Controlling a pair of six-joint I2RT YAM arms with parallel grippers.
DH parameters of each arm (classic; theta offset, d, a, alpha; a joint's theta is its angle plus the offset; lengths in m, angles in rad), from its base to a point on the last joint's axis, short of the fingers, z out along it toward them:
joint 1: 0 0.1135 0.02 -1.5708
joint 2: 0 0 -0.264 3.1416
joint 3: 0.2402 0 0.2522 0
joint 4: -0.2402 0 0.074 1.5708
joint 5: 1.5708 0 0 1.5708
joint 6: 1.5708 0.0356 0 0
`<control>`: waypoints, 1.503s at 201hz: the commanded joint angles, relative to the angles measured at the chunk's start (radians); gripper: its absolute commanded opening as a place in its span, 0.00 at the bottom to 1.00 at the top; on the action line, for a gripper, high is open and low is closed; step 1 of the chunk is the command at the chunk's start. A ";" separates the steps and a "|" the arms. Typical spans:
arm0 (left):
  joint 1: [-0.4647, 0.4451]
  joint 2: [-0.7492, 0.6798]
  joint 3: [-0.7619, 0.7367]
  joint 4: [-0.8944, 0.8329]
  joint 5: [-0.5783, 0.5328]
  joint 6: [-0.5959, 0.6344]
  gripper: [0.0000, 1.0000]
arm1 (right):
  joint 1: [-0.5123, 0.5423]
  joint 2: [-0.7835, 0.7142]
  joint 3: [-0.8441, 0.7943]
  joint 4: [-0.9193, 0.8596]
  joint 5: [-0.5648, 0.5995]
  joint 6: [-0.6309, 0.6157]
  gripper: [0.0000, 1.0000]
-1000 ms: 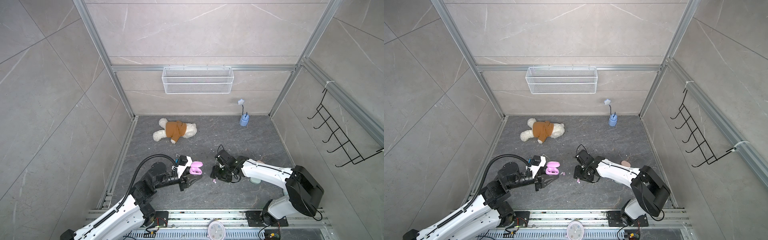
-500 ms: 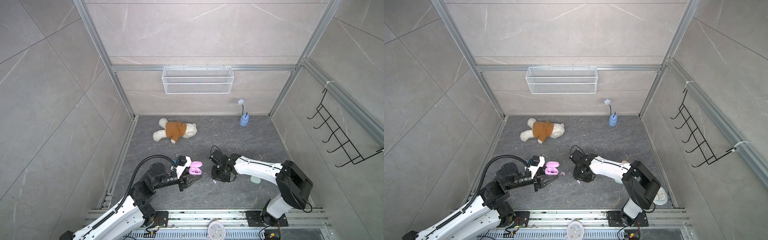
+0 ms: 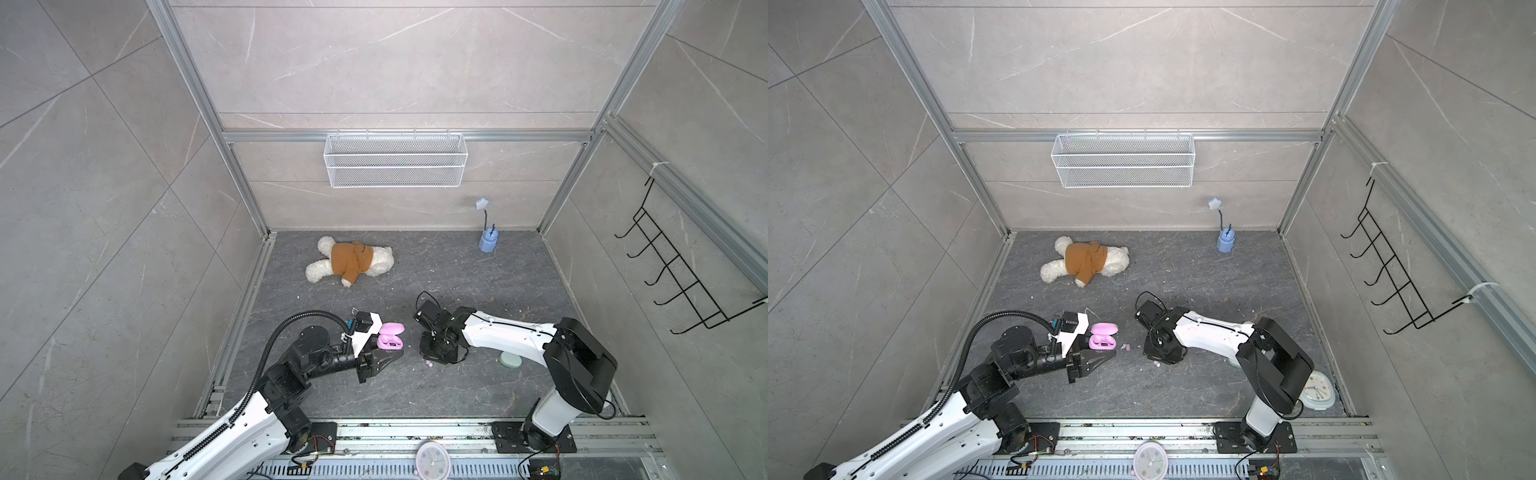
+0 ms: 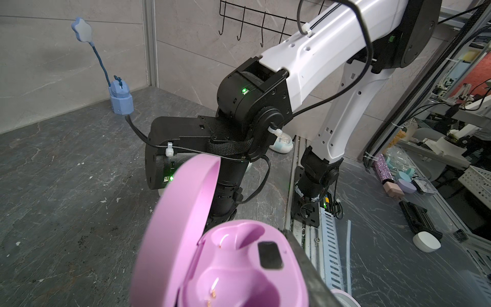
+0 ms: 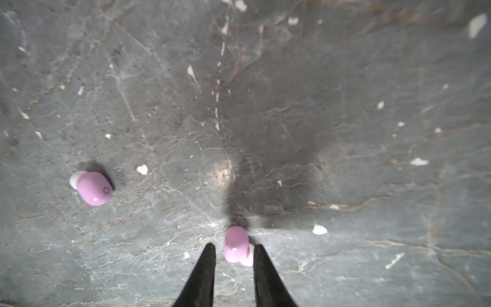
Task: Insert the wireless bluetooth earbuds into the charging case
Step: 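Lower the right gripper and close it on the pink earbud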
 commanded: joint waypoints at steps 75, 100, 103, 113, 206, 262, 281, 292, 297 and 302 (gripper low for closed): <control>-0.003 -0.021 0.007 0.049 -0.015 -0.007 0.31 | 0.010 0.044 0.029 -0.021 0.011 0.020 0.25; -0.004 -0.023 0.006 0.048 -0.015 -0.007 0.31 | 0.013 0.051 0.034 -0.023 0.011 0.018 0.25; -0.003 -0.023 0.006 0.049 -0.016 -0.007 0.31 | 0.014 0.053 0.035 -0.023 0.011 0.017 0.25; -0.004 -0.023 0.005 0.049 -0.016 -0.007 0.31 | 0.014 0.055 0.038 -0.026 0.010 0.015 0.25; -0.004 -0.026 0.005 0.049 -0.015 -0.010 0.31 | 0.017 0.088 0.034 -0.049 0.002 0.006 0.27; -0.004 -0.025 0.006 0.051 -0.014 -0.010 0.30 | 0.019 0.124 0.052 -0.063 0.002 -0.007 0.26; -0.004 -0.028 0.006 0.049 -0.015 -0.010 0.31 | 0.019 0.129 0.042 -0.065 0.000 -0.010 0.23; -0.003 -0.029 0.005 0.046 -0.016 -0.010 0.31 | 0.019 0.130 0.037 -0.064 -0.002 -0.013 0.22; -0.004 -0.029 0.005 0.046 -0.016 -0.010 0.31 | 0.019 0.132 0.035 -0.063 -0.004 -0.015 0.21; -0.004 -0.029 0.005 0.047 -0.016 -0.010 0.30 | 0.019 0.132 0.035 -0.063 -0.004 -0.015 0.20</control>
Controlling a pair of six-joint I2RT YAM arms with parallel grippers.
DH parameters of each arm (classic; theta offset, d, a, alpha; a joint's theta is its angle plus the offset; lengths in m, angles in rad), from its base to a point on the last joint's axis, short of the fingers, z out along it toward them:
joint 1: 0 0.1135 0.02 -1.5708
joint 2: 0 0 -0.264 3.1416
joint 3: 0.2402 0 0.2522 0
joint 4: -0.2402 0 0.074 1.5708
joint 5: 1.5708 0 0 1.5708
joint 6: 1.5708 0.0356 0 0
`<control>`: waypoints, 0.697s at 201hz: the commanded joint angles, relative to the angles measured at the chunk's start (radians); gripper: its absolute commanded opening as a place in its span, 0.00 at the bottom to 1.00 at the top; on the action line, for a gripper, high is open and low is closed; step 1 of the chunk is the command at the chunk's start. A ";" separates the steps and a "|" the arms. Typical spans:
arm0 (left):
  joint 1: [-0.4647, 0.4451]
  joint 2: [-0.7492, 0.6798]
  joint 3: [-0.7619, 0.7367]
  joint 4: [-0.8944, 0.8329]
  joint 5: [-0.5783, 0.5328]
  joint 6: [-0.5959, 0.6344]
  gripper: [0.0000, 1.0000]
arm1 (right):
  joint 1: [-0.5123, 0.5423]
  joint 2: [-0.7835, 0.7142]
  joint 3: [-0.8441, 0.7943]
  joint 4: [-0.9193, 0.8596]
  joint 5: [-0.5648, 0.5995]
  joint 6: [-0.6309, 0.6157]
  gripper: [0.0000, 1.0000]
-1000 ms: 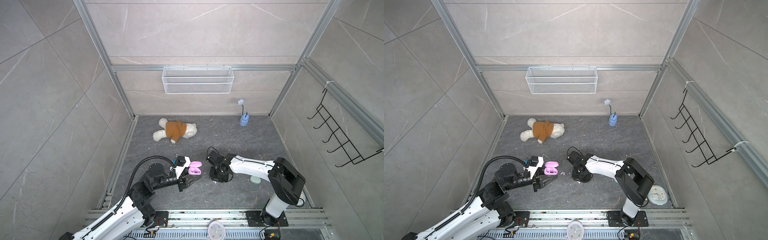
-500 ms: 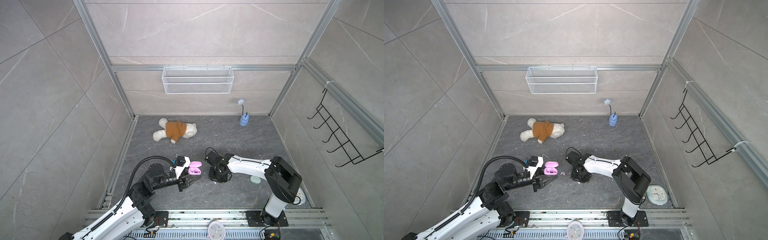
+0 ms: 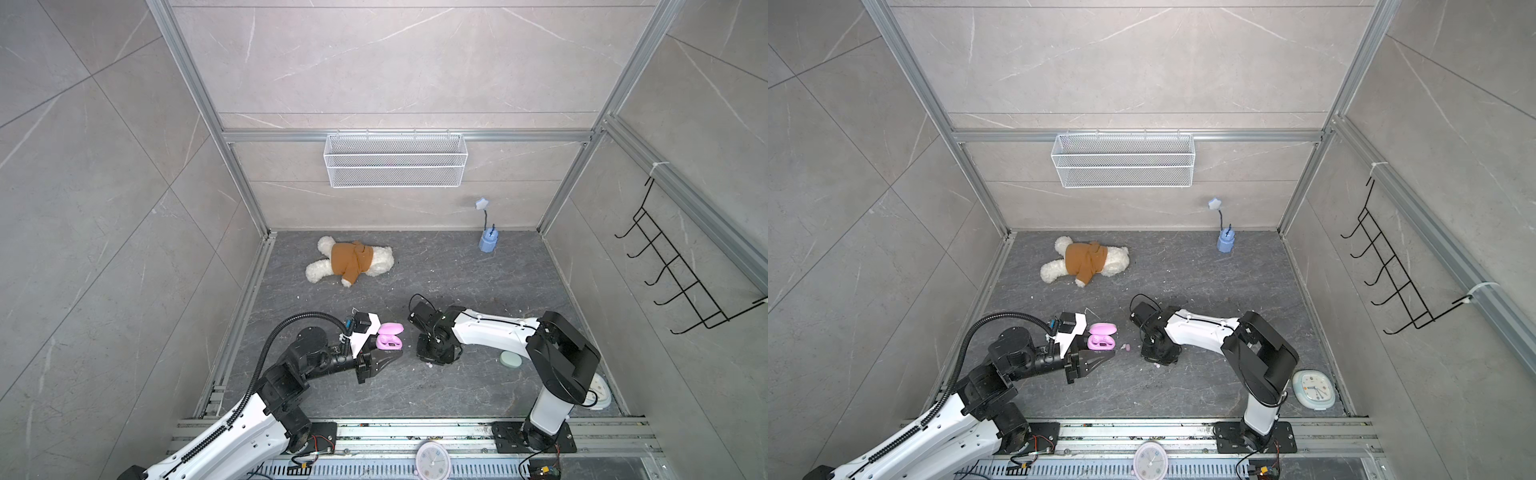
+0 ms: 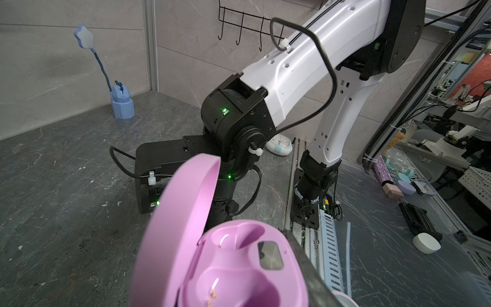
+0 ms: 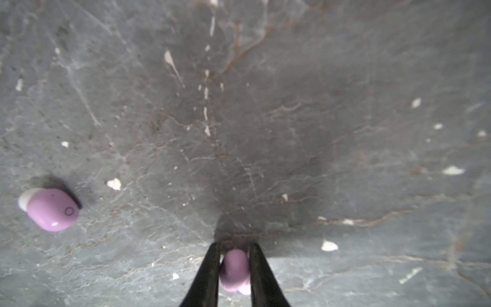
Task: Insert the wireless bluetooth earbuds into the charging case
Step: 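Lower the right gripper and close it on the pink earbud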
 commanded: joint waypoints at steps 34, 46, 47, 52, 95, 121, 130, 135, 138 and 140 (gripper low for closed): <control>-0.003 -0.009 0.005 0.047 -0.016 -0.010 0.30 | 0.009 0.044 -0.016 -0.029 -0.006 -0.026 0.17; -0.003 -0.009 0.006 0.045 -0.015 -0.010 0.30 | 0.009 0.041 -0.019 -0.027 -0.005 -0.031 0.17; -0.003 -0.008 0.006 0.045 -0.016 -0.009 0.30 | 0.008 0.041 -0.019 -0.027 -0.005 -0.031 0.17; -0.003 -0.007 0.007 0.045 -0.016 -0.009 0.30 | 0.008 0.040 -0.019 -0.025 -0.005 -0.033 0.17; -0.003 0.009 0.005 0.059 -0.020 -0.017 0.30 | 0.008 0.007 -0.016 -0.010 -0.002 -0.054 0.16; -0.004 0.054 -0.001 0.107 -0.016 -0.027 0.30 | 0.006 -0.043 -0.024 0.005 0.011 -0.061 0.15; -0.004 0.076 0.003 0.120 -0.011 -0.027 0.31 | 0.004 -0.068 -0.029 0.007 0.018 -0.060 0.15; -0.003 0.087 0.006 0.131 -0.010 -0.028 0.31 | 0.002 -0.083 -0.033 0.009 0.018 -0.063 0.16; -0.003 0.094 0.007 0.137 -0.011 -0.028 0.30 | 0.001 -0.093 -0.036 0.014 0.018 -0.064 0.15; -0.002 0.099 0.008 0.142 -0.010 -0.026 0.31 | 0.000 -0.103 -0.038 0.016 0.020 -0.064 0.15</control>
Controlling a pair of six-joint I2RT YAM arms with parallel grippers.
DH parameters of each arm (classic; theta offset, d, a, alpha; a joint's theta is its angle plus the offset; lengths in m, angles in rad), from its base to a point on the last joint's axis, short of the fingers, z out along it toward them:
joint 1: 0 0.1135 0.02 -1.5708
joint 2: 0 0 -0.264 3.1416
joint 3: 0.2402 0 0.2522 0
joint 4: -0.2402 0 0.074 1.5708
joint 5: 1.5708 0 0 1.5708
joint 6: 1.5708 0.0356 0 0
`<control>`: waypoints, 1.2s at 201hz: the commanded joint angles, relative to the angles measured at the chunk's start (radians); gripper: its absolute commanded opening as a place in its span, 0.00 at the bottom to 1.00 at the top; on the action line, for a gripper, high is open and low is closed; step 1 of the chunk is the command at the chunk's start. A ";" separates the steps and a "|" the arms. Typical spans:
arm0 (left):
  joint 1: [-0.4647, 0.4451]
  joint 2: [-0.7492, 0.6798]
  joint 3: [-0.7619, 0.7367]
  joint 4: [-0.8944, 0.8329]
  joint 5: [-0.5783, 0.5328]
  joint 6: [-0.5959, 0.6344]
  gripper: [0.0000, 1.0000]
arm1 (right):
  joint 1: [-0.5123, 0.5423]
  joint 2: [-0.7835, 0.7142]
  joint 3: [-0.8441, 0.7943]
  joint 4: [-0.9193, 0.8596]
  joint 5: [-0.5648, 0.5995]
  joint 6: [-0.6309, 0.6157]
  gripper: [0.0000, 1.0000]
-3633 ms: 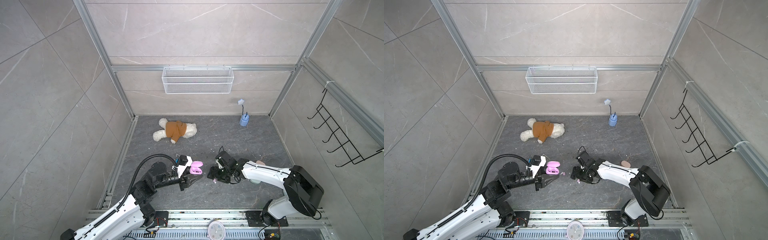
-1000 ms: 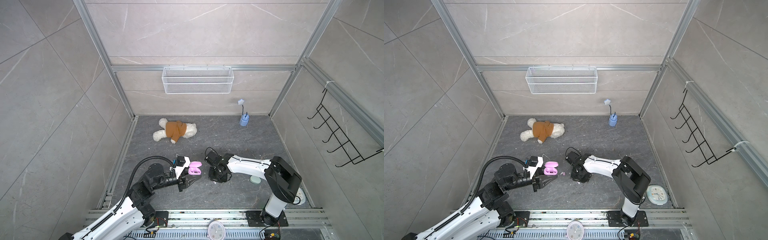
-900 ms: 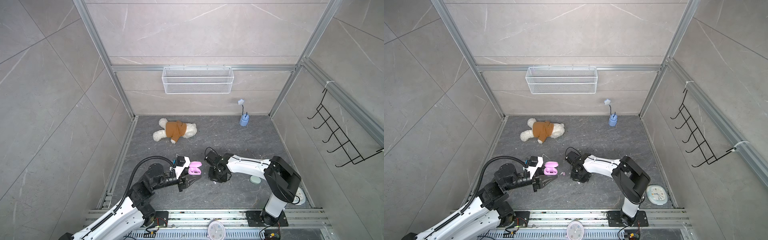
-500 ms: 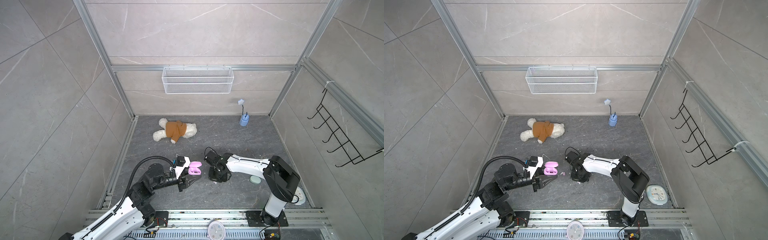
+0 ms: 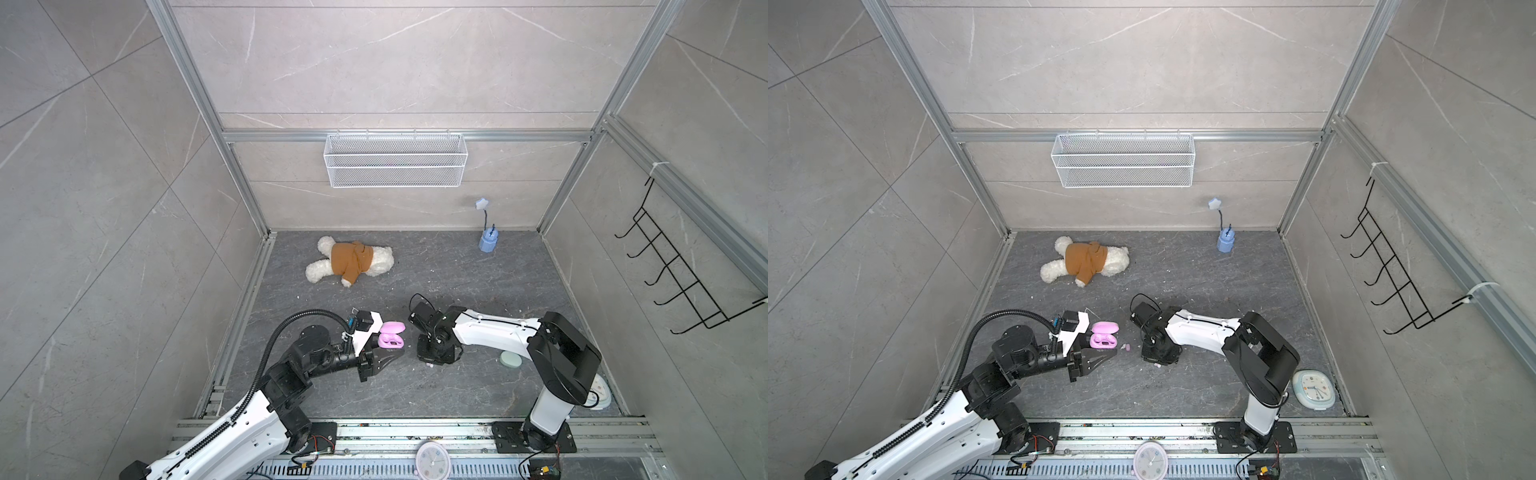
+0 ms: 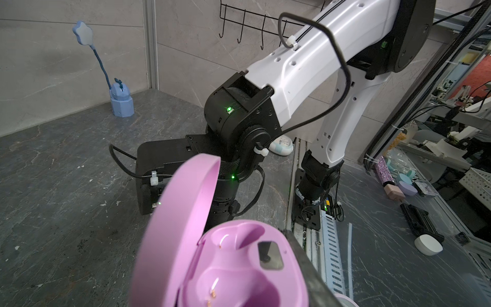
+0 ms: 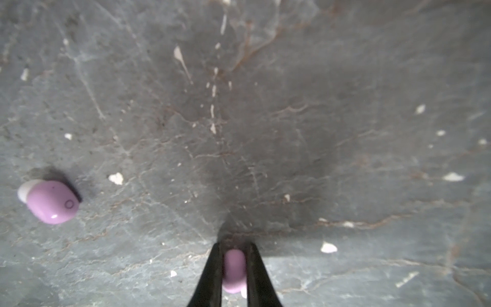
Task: Insert the wireless bluetooth earbuds into the charging case
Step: 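Lift the pink earbud and carry it toward the case in the left gripper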
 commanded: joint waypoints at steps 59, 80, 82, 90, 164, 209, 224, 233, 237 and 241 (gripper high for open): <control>0.018 0.216 0.062 0.225 0.022 0.008 0.30 | -0.060 -0.341 -0.110 0.092 -0.041 -0.044 0.16; 0.044 0.287 0.096 0.279 0.068 -0.002 0.30 | -0.090 -0.448 -0.120 0.081 -0.053 -0.056 0.16; 0.048 0.295 0.100 0.284 0.074 -0.002 0.30 | -0.093 -0.459 -0.121 0.080 -0.053 -0.059 0.16; 0.061 0.322 0.113 0.305 0.092 -0.005 0.30 | -0.105 -0.500 -0.120 0.070 -0.058 -0.066 0.16; 0.102 0.549 0.219 0.497 0.223 0.004 0.29 | -0.233 -0.733 -0.041 0.021 -0.160 -0.144 0.16; 0.100 0.618 0.260 0.578 0.286 -0.008 0.29 | -0.242 -0.783 0.103 0.010 -0.223 -0.224 0.16; 0.093 0.640 0.270 0.630 0.310 -0.032 0.29 | -0.242 -0.785 0.140 0.013 -0.255 -0.241 0.16; 0.088 0.650 0.276 0.652 0.324 -0.042 0.29 | -0.241 -0.785 0.159 0.014 -0.270 -0.245 0.16; 0.084 0.655 0.280 0.663 0.332 -0.047 0.29 | -0.241 -0.785 0.165 0.018 -0.280 -0.245 0.16; 0.082 0.659 0.283 0.671 0.337 -0.051 0.29 | -0.241 -0.785 0.169 0.023 -0.288 -0.245 0.16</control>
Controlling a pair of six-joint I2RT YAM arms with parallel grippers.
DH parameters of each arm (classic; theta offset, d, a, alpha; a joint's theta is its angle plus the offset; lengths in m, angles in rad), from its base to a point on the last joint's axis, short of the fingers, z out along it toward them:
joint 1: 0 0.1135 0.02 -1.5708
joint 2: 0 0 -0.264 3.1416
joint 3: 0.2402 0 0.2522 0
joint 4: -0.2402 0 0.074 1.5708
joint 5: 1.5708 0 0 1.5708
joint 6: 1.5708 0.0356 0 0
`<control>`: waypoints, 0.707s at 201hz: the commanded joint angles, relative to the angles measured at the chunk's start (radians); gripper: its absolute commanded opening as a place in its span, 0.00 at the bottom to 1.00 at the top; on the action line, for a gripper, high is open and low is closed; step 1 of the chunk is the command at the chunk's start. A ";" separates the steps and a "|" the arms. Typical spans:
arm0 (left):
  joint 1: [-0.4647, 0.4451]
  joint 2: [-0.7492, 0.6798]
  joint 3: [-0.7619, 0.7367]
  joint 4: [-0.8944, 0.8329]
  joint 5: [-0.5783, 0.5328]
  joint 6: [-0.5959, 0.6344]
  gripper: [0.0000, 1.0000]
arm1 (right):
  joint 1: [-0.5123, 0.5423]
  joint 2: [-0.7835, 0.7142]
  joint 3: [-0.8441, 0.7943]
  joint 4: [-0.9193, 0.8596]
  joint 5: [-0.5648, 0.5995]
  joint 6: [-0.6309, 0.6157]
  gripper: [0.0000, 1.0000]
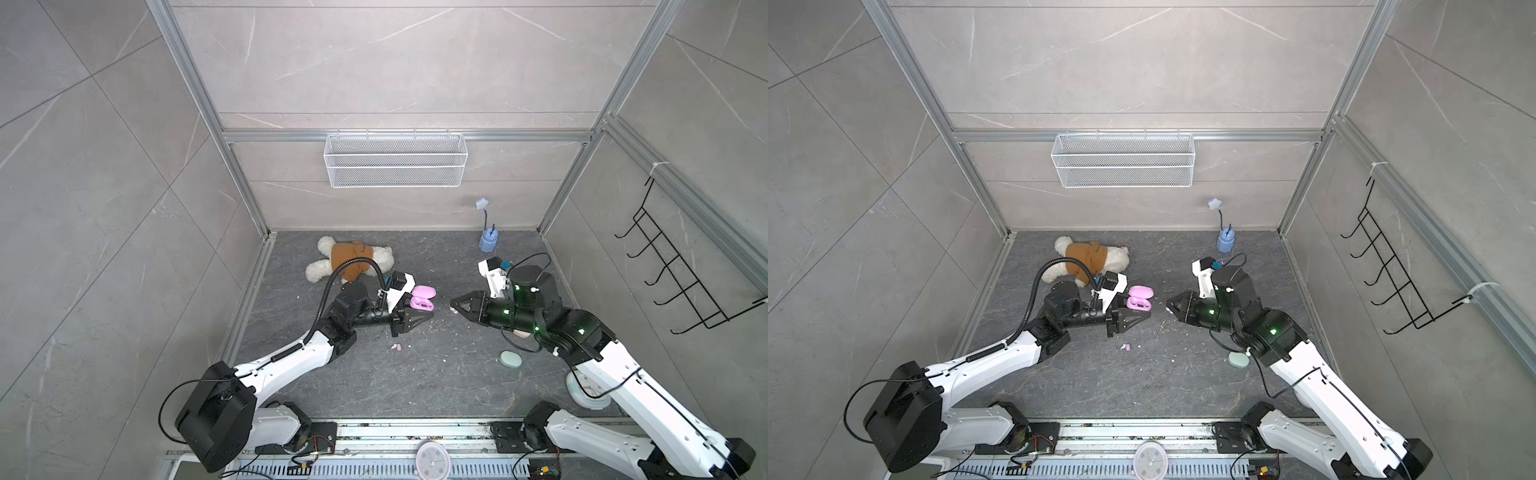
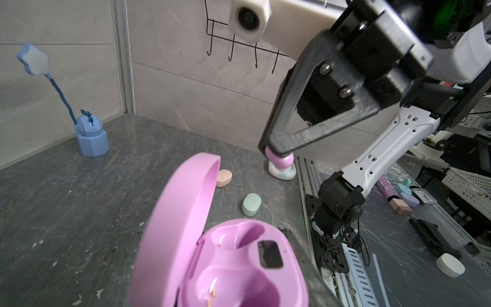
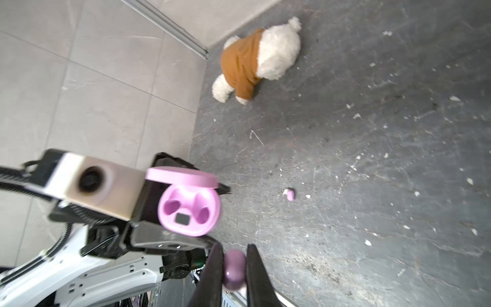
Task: Insert the wireless bluetooth earbuds into the charging case
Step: 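Lift the pink earbud and carry it toward the case in the left gripper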
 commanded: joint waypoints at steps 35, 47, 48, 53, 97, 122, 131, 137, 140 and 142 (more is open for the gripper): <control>-0.027 0.059 0.087 0.249 0.129 -0.093 0.29 | -0.004 -0.009 0.080 0.050 -0.144 -0.046 0.16; -0.029 0.075 0.099 0.291 0.140 -0.114 0.29 | -0.003 -0.010 0.087 0.061 -0.163 -0.049 0.15; -0.030 0.076 0.100 0.293 0.140 -0.116 0.29 | -0.004 -0.009 0.087 0.062 -0.164 -0.049 0.16; -0.032 0.081 0.103 0.306 0.144 -0.124 0.29 | -0.004 -0.009 0.087 0.065 -0.167 -0.048 0.15; -0.064 0.122 0.122 0.357 0.166 -0.148 0.30 | -0.004 -0.006 0.092 0.094 -0.198 -0.032 0.15; -0.075 0.134 0.120 0.398 0.166 -0.168 0.30 | -0.004 -0.006 0.089 0.089 -0.195 -0.034 0.15; -0.080 0.135 0.120 0.410 0.164 -0.173 0.30 | -0.003 -0.007 0.085 0.090 -0.194 -0.033 0.15; -0.082 0.134 0.121 0.414 0.162 -0.174 0.29 | -0.003 -0.009 0.080 0.091 -0.189 -0.032 0.15; -0.083 0.133 0.119 0.415 0.161 -0.174 0.29 | -0.004 -0.009 0.079 0.090 -0.187 -0.031 0.15; -0.083 0.133 0.120 0.416 0.160 -0.174 0.29 | -0.003 -0.010 0.078 0.090 -0.186 -0.031 0.15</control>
